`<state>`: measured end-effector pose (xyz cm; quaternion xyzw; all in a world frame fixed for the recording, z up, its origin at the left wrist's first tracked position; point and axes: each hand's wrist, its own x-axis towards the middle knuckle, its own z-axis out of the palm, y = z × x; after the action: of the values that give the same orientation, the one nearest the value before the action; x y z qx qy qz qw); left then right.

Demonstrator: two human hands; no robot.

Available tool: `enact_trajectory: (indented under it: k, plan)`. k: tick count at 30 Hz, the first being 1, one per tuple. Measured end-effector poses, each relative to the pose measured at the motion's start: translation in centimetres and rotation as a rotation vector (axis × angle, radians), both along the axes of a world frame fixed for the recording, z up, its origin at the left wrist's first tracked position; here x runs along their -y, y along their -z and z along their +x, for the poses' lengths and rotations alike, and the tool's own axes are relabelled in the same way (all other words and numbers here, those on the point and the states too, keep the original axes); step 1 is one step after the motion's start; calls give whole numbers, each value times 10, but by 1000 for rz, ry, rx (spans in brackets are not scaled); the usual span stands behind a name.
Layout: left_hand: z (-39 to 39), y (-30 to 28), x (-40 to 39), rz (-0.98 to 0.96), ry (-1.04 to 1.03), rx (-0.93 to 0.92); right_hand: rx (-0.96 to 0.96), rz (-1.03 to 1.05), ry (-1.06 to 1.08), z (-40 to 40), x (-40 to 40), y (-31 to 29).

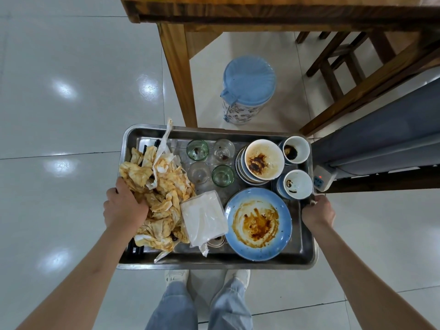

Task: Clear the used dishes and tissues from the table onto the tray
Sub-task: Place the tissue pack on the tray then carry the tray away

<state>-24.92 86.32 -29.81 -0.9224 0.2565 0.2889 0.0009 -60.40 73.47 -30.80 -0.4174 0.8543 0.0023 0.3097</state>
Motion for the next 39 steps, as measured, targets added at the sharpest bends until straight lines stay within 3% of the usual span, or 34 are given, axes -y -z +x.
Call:
enact_trajectory:
  k: [39]
  plan:
    - [17,10,8,58,-28,38,-56,29,-11,-1,3,8]
